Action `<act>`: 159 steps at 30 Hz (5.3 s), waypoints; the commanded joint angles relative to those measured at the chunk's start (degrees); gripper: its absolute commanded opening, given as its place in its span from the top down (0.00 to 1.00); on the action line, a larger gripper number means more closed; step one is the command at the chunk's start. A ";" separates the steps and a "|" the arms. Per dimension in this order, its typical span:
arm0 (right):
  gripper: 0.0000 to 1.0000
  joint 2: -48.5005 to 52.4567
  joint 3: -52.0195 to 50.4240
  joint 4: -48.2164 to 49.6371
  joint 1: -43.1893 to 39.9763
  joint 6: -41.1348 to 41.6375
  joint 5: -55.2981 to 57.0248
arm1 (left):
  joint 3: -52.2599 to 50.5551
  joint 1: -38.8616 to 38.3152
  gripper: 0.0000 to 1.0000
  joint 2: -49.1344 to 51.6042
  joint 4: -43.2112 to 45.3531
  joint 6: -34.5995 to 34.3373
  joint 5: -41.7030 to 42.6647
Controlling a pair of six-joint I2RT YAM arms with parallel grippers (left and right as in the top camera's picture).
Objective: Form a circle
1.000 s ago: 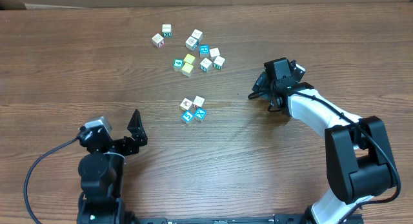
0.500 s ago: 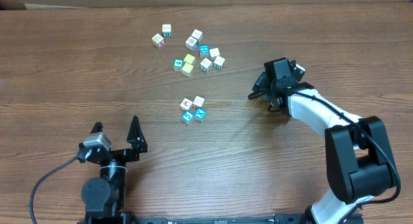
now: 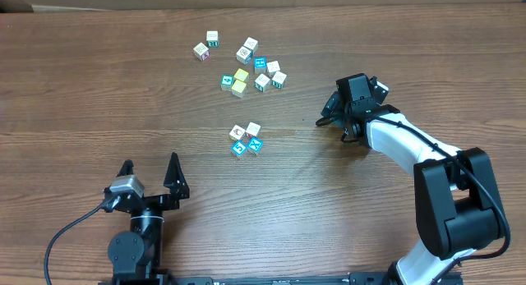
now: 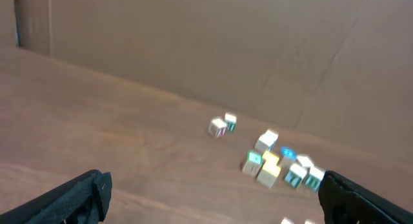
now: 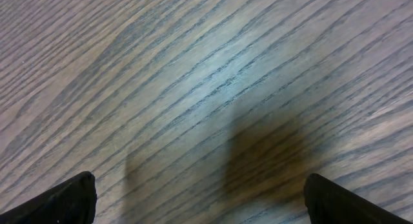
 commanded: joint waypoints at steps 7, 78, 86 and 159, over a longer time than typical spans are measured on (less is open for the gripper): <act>0.00 -1.66 1.07 0.31 0.00 0.02 0.39 | -0.39 -0.33 0.00 -0.72 -2.47 -0.33 0.44; 0.00 -1.66 1.09 0.31 0.00 0.02 0.39 | -0.37 -0.31 0.00 -0.63 -2.43 14.47 0.02; 0.00 -1.66 1.07 0.31 0.00 0.02 0.39 | -0.37 -0.31 0.00 -0.63 -2.43 14.47 0.04; 0.00 -1.66 1.07 0.28 0.00 0.02 0.39 | -0.37 -0.31 0.00 -0.63 -2.43 14.47 0.02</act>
